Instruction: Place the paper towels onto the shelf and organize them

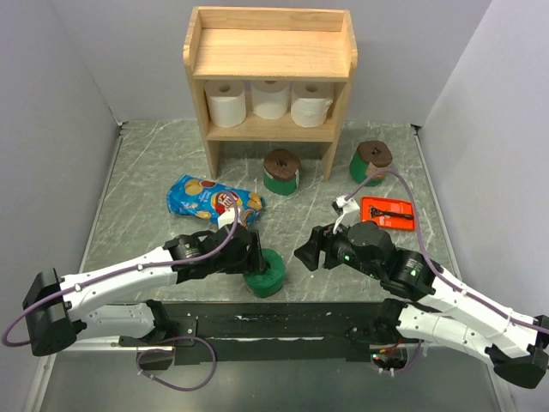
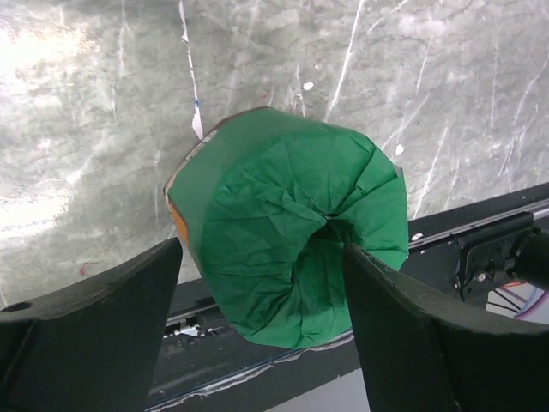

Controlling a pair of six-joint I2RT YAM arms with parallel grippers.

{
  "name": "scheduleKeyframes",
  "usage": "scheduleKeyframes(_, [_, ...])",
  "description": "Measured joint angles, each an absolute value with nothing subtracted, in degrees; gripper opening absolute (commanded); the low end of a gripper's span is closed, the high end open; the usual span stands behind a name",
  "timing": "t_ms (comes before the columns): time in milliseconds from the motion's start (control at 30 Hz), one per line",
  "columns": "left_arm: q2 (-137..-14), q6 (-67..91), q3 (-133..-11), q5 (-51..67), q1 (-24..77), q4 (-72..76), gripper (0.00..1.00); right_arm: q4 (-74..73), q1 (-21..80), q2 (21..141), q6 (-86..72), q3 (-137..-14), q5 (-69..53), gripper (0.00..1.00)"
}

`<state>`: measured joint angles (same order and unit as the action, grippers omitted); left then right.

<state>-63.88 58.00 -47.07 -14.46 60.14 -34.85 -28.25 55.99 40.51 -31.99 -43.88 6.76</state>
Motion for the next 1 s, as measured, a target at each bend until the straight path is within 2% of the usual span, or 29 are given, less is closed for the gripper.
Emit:
scheduleKeyframes(567, [-67.2, 59.29, -45.23, -14.15, 61.23, -34.17, 0.7, -29.26, 55.99, 38.98, -31.86, -43.35, 7.64, 0.78])
scheduleKeyframes(900, [-71.9, 58.94, -46.39, -14.57, 61.89, -32.16, 0.44, -29.87, 55.99, 38.33, -31.86, -43.35, 7.81, 0.77])
scheduleKeyframes(1000, [-71.92, 59.0, -46.78, -14.79, 62.37, -32.8, 0.38, -30.57, 55.99, 38.04, -31.86, -43.35, 7.9, 0.85])
